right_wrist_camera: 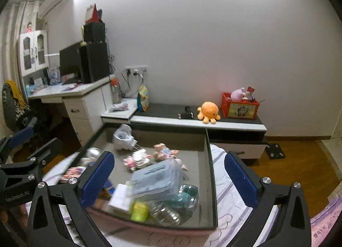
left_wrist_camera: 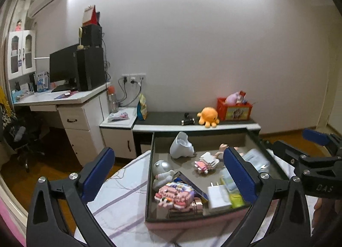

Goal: Organize rigid objects
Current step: 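Open both tools and withdraw from the pink box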

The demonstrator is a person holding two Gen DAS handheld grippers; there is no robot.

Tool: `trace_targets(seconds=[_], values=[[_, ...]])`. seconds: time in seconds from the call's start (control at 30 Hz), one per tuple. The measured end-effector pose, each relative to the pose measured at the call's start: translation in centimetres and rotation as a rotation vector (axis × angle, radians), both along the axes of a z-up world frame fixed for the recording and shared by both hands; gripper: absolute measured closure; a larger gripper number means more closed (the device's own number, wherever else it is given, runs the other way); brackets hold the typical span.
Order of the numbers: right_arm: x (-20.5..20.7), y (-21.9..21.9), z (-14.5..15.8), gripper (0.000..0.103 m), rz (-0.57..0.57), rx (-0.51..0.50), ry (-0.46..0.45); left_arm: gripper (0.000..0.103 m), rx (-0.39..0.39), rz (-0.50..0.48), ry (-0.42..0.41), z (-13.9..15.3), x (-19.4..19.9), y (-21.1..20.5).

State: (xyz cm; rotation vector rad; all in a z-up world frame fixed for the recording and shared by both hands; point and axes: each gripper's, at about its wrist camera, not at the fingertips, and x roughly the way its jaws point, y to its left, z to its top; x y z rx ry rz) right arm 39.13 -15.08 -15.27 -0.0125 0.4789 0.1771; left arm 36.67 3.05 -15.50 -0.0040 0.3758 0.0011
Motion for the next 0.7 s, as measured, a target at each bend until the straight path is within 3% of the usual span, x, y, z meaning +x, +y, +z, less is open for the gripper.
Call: trace_targets(seconds=[0.17,0.4,0.57,0.7], values=[[-5.5,-0.1,2.5,0.000,0.040,0.040,-0.079,0.000,-0.013,-0.014,-0.051,1.7,-5.1,0.1],[-13.2,-0.6,3.4,0.000,0.028,0.071,-0.169,0.000,-0.007,-0.026,-0.101,2.5,-13.1,-0.2],[-17.2,-1.1,3.0,0.000,-0.016,0.054,-0.207,0.000,-0.002,-0.042,-0.076,1.7,-16.7,0.0],[-18.3,-1.7,2.6,0.000,-0.035,0.057,-0.196,0.000,-0.005,-0.013,-0.042,1.2,-17.3,0.7]])
